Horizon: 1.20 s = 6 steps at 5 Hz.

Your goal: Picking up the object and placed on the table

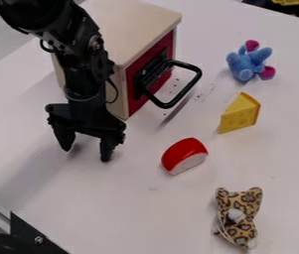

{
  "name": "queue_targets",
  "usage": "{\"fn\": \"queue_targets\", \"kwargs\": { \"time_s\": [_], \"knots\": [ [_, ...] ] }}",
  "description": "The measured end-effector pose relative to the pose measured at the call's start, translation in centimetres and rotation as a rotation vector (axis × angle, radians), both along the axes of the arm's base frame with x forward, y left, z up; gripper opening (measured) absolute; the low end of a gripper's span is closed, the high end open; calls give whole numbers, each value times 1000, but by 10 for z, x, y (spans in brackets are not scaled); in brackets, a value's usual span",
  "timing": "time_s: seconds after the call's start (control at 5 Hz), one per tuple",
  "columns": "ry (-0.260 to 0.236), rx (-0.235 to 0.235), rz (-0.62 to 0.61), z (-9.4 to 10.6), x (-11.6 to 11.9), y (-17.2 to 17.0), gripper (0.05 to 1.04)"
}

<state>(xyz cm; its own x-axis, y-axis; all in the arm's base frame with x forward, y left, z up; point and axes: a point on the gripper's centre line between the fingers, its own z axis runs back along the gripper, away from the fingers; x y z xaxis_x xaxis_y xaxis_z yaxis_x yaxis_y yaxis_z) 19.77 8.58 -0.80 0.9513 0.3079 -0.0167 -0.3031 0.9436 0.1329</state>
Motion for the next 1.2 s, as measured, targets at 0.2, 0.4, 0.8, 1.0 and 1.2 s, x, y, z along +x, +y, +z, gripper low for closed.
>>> {"fn": "queue_targets", "kwargs": {
  "time_s": [0.2, 0.4, 0.8, 1.0, 1.2],
  "knots": [
    [-10, -1, 2, 2, 3, -1, 1001],
    [21, -107, -39, 9, -14, -25, 999],
    [-121, -146, -264, 62, -7, -66, 998],
    [-176, -139, -391, 78, 9, -84, 998],
    [-180, -129, -491, 72, 34, -102, 998]
  ]
}}
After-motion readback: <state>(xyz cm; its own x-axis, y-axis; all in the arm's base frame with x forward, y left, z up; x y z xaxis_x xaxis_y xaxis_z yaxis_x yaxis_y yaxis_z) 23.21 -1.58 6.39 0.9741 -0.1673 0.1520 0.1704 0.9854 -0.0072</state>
